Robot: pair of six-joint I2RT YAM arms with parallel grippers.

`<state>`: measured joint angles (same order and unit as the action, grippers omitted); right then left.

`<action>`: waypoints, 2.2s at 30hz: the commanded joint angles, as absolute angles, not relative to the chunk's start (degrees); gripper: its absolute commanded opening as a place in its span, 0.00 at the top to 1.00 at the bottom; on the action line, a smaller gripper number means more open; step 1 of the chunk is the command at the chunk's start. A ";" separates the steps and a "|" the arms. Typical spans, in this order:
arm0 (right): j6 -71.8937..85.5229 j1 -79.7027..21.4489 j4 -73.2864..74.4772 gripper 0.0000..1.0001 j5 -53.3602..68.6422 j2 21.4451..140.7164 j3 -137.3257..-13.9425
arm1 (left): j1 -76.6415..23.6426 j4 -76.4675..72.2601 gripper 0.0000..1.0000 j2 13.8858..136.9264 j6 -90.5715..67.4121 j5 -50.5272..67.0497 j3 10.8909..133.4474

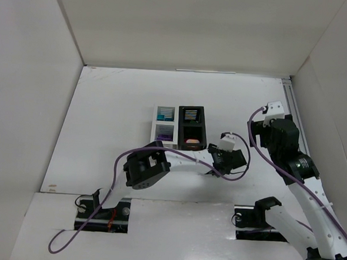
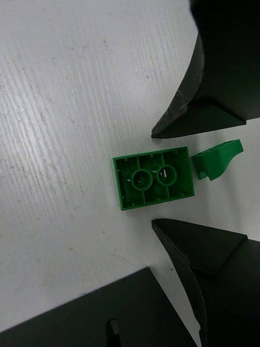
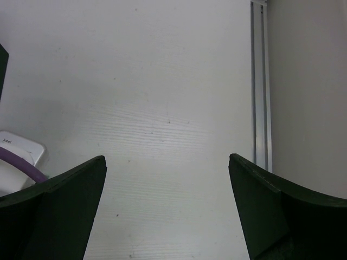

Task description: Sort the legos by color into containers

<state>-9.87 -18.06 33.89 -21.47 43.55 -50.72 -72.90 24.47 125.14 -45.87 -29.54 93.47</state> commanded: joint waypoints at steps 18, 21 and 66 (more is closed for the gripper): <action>-10.72 -17.84 32.78 0.01 -22.59 42.19 -50.80 | -71.63 20.30 0.74 119.81 -40.00 -39.88 94.48; -10.72 -17.84 32.78 0.01 -22.59 42.19 -50.80 | -71.02 19.78 0.74 115.51 -37.45 -42.80 95.00; -10.47 -23.02 33.85 0.01 3.33 41.04 -39.65 | -52.20 11.25 0.18 85.36 -30.85 -28.91 74.11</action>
<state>-13.78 -20.18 37.28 -3.18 41.41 -43.05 -50.68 11.75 91.79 -29.65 -26.57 75.68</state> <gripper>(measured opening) 0.986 0.799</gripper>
